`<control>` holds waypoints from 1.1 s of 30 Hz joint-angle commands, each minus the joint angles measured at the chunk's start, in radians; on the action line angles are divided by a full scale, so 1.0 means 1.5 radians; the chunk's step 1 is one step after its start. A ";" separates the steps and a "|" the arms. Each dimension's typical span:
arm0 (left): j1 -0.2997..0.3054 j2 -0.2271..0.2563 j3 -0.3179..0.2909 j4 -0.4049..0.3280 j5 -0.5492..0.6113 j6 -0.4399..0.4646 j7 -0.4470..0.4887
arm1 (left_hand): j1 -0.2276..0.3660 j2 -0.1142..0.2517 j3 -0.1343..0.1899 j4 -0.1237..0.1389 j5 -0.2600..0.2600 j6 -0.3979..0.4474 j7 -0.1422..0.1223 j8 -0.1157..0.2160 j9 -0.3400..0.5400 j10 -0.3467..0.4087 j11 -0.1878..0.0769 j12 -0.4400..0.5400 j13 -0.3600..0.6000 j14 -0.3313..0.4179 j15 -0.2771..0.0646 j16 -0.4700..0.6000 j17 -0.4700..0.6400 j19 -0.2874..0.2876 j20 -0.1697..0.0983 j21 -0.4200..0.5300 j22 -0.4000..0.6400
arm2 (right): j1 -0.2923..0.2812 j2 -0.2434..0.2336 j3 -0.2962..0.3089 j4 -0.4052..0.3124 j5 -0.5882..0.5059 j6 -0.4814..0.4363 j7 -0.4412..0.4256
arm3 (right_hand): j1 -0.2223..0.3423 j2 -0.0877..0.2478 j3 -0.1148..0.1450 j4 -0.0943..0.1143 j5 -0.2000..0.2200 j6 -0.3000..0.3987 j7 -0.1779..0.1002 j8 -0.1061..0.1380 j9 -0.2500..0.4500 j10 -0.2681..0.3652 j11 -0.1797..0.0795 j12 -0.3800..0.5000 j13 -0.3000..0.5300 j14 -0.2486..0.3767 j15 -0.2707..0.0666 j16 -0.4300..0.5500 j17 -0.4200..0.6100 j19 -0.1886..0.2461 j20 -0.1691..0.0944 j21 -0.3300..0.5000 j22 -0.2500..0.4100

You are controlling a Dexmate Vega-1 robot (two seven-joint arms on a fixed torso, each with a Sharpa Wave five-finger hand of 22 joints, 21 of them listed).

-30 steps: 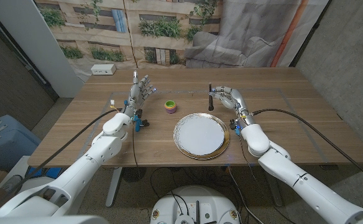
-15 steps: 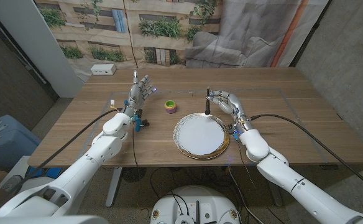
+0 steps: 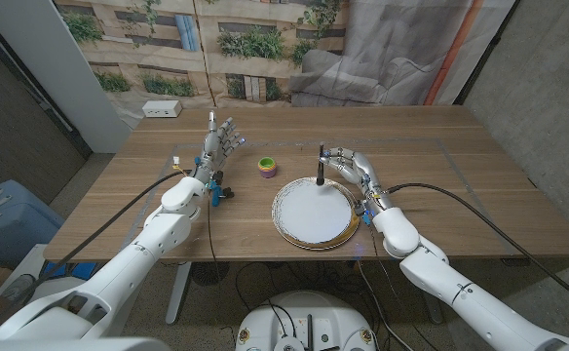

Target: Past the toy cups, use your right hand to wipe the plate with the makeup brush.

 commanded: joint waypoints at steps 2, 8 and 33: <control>0.000 0.000 0.000 0.000 0.000 0.000 0.000 | -0.001 0.010 -0.001 0.005 0.002 -0.002 -0.006 0.002 0.002 0.000 -0.008 0.005 0.002 0.005 -0.009 0.002 0.001 0.005 0.000 0.004 0.003 | 0.017 0.006 -0.015 0.041 -0.005 0.024 0.031 | 0.009 0.002 -0.005 0.000 0.002 0.007 0.001 0.003 0.002 0.000 -0.001 0.000 0.004 -0.002 -0.107 -0.001 0.003 -0.004 -0.030 -0.003 0.003; 0.000 0.000 0.000 0.000 0.000 0.000 0.000 | -0.001 0.010 -0.001 0.005 0.002 -0.002 -0.006 0.002 0.002 0.000 -0.007 0.005 0.002 0.005 -0.009 0.002 0.001 0.005 -0.001 0.004 0.003 | 0.028 0.013 -0.021 0.065 -0.011 0.035 0.035 | 0.009 0.002 -0.005 0.001 0.002 0.007 0.001 0.003 0.002 0.000 -0.001 0.000 0.004 -0.004 -0.106 -0.001 0.004 -0.004 -0.029 -0.002 0.003; 0.000 0.000 0.000 0.000 0.000 0.000 0.000 | -0.001 0.010 -0.001 0.005 0.002 -0.002 -0.006 0.002 0.002 0.000 -0.009 0.005 0.002 0.005 -0.009 0.002 0.001 0.005 0.001 0.004 0.003 | 0.064 0.025 -0.041 0.131 -0.023 0.053 0.052 | 0.012 0.005 -0.008 0.002 0.003 0.007 0.001 0.001 0.000 -0.001 -0.001 -0.002 0.006 -0.006 -0.107 0.001 0.007 -0.004 -0.029 -0.001 0.003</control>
